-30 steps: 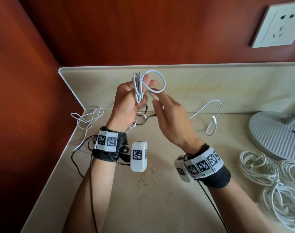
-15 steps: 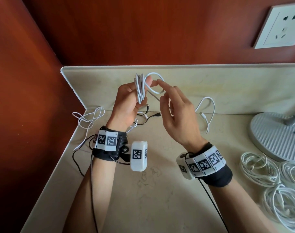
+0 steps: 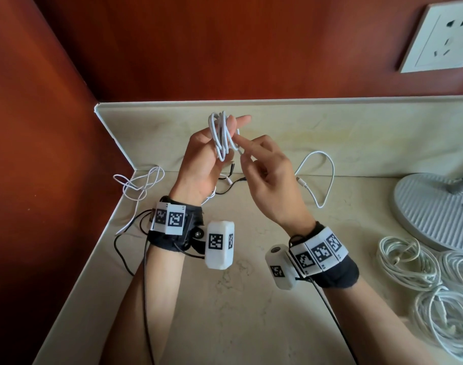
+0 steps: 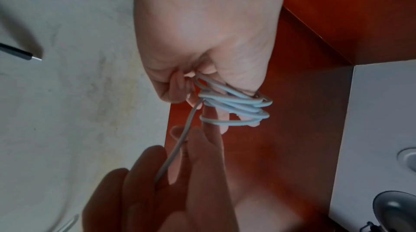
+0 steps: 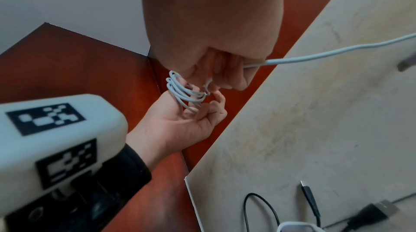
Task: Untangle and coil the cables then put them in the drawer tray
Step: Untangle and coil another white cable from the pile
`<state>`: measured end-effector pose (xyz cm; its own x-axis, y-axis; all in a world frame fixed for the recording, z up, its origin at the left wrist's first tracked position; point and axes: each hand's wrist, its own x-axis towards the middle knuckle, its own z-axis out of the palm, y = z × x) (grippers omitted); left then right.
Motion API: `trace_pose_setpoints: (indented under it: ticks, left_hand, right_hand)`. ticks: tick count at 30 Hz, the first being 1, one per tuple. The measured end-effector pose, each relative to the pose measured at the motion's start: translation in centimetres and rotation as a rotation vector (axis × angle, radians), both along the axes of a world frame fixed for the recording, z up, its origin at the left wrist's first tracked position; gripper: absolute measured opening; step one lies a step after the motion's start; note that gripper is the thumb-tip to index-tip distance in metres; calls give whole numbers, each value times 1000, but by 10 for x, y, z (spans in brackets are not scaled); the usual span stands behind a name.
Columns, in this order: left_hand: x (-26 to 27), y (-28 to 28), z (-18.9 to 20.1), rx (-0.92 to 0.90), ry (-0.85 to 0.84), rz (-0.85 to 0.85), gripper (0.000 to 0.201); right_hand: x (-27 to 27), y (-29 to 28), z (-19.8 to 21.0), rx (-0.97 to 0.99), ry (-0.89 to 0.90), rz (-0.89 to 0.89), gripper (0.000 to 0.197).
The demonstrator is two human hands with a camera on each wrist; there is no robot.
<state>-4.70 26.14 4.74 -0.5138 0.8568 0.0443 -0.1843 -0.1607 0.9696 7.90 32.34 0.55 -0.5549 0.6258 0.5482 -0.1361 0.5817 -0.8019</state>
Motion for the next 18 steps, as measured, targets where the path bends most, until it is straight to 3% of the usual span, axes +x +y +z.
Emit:
trace_pose_setpoints:
  ticks: [5, 11, 15, 18]
  left_hand:
    - [0, 5, -5, -18, -30, 19, 41]
    - [2, 15, -6, -55, -252, 80, 34]
    - [-3, 17, -13, -27, -208, 140, 42]
    - [-16, 15, -17, -62, -124, 312, 29]
  right_hand:
    - [-2, 0, -5, -100, -42, 117, 41]
    - [0, -4, -6, 81, -131, 117, 45]
    - [-3, -15, -12, 80, -170, 122, 52]
    - [-1, -16, -15, 101, -253, 126, 37]
